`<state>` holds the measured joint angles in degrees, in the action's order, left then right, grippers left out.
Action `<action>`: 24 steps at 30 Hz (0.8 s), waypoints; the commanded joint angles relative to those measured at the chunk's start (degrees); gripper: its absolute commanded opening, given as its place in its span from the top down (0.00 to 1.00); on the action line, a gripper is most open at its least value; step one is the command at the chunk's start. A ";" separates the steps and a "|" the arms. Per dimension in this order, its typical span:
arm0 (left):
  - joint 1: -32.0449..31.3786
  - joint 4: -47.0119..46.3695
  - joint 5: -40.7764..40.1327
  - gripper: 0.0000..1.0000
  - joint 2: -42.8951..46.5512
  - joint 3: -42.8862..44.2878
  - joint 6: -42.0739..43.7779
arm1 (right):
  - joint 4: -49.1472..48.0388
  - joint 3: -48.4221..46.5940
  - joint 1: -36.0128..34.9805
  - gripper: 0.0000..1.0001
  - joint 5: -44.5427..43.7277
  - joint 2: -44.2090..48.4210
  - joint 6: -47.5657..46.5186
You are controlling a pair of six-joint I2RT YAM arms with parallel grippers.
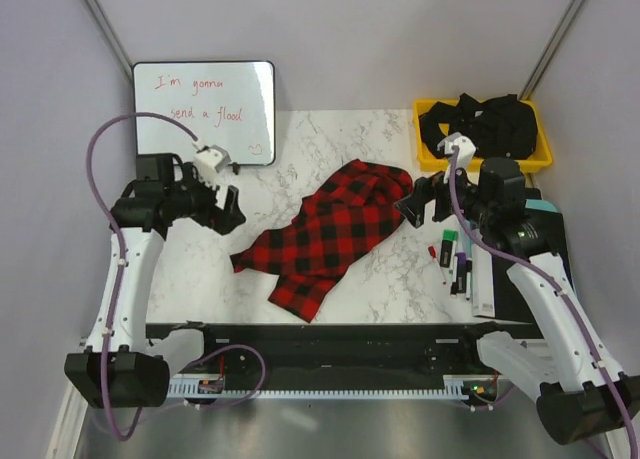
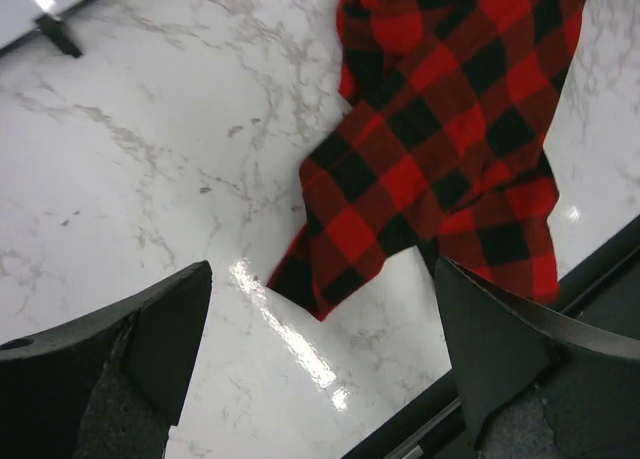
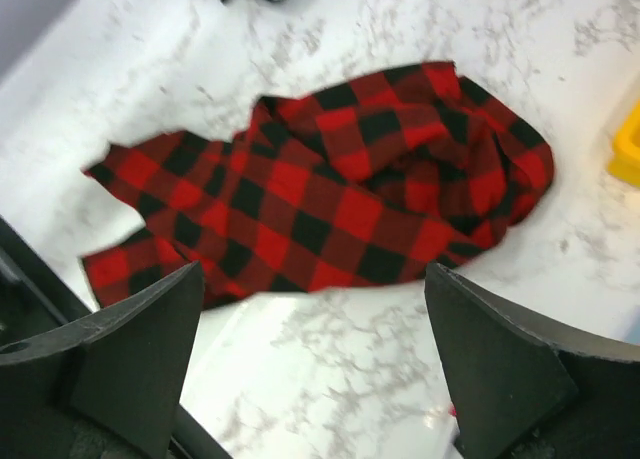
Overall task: Fold and stack the long sleeve shirts
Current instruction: Move the shirt to the center of the board, then flatten the shirt out
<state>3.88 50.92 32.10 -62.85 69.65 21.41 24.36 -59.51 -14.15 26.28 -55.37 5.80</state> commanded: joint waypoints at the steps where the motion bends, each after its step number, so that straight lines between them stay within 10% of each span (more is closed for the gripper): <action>1: -8.35 1.65 -1.50 0.00 -3.14 -8.11 13.56 | 9.91 1.76 1.14 0.02 -3.95 -2.18 -17.55; 19: -17.33 -15.23 -19.17 0.03 -29.77 -13.84 14.37 | 11.06 -13.78 3.08 0.02 0.88 -39.28 -31.37; 22: -17.68 -15.23 -20.14 0.19 -32.24 -12.78 13.84 | 10.71 -15.37 2.90 0.02 1.57 -41.65 -32.86; 24: -17.50 -15.06 -20.58 0.54 -32.42 -12.26 13.57 | 10.71 -15.81 2.47 0.02 2.28 -43.23 -33.31</action>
<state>-13.45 38.24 14.44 -94.15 55.29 35.14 36.47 -72.23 -11.14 25.69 -96.62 -24.53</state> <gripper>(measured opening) 0.672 0.982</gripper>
